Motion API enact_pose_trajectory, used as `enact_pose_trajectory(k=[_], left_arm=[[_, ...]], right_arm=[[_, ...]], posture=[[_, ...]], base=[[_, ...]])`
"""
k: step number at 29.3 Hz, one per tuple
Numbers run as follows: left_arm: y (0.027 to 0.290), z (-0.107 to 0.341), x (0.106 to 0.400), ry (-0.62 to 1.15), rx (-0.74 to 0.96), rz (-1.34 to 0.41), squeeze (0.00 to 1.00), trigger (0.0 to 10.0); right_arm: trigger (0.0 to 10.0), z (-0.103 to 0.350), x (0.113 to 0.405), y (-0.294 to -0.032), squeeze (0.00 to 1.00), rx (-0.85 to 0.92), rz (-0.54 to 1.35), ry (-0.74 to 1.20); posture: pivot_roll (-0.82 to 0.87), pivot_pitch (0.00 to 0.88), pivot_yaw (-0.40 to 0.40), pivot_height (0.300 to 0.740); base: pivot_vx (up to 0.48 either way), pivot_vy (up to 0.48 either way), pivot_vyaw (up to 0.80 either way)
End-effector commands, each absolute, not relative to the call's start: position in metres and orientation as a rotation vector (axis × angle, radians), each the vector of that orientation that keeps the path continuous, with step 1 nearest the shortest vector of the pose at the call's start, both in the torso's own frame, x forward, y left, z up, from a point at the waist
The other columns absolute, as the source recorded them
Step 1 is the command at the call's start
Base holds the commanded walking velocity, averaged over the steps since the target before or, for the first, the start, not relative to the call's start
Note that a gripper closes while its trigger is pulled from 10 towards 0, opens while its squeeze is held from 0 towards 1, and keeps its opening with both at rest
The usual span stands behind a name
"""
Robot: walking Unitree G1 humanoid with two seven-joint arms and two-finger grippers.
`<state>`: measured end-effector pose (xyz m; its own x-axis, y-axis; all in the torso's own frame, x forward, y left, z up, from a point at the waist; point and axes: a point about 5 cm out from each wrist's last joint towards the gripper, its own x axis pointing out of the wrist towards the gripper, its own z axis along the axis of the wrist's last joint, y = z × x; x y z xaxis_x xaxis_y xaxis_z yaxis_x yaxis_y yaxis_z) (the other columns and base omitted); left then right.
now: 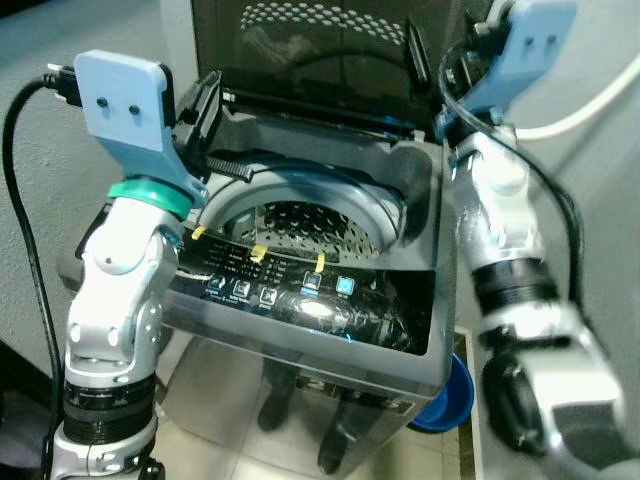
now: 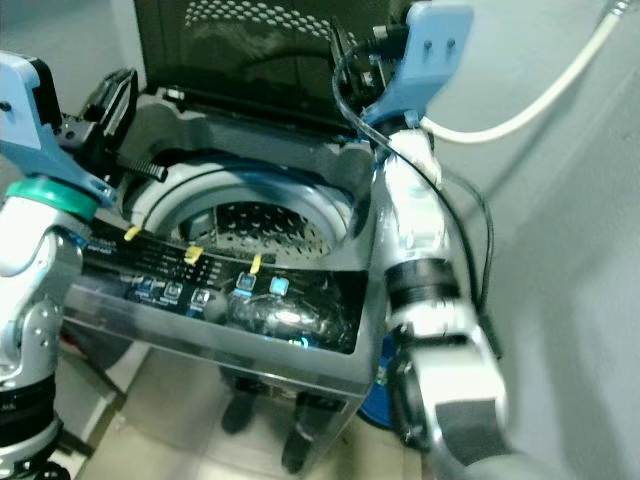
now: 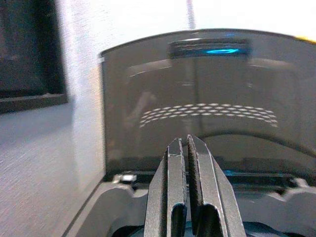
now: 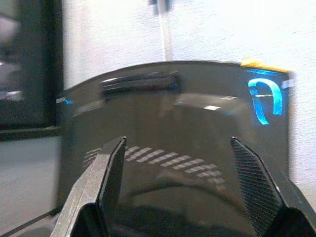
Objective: Clothes washing
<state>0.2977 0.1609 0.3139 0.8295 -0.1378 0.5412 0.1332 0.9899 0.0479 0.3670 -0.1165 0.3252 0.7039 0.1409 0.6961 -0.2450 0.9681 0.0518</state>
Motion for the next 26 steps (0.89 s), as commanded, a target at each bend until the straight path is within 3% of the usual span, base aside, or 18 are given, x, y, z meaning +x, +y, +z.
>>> enact_pose_trajectory(k=[1,13,26], left_arm=[[0.161,0.312,0.301,-0.553,-0.006,-0.147,0.0,10.0],[0.161,0.311,0.306,-0.532,-0.001,-0.133,0.0,10.0],[0.158,0.312,0.307,-0.538,-0.003,-0.143,0.0,10.0]], right_arm=[[10.0,0.339,0.355,-0.114,0.0,0.168,0.205,-0.858],[10.0,0.338,0.35,-0.097,0.0,0.163,0.247,-0.829],[10.0,0.334,0.343,-0.093,0.0,0.146,0.253,-0.801]], posture=[[0.06,0.0,0.016,0.74],[0.05,0.0,0.021,0.74],[0.04,0.0,0.027,0.74]], base=[[0.0,0.0,0.0],[0.0,0.0,0.0],[-0.444,0.0,0.0]])
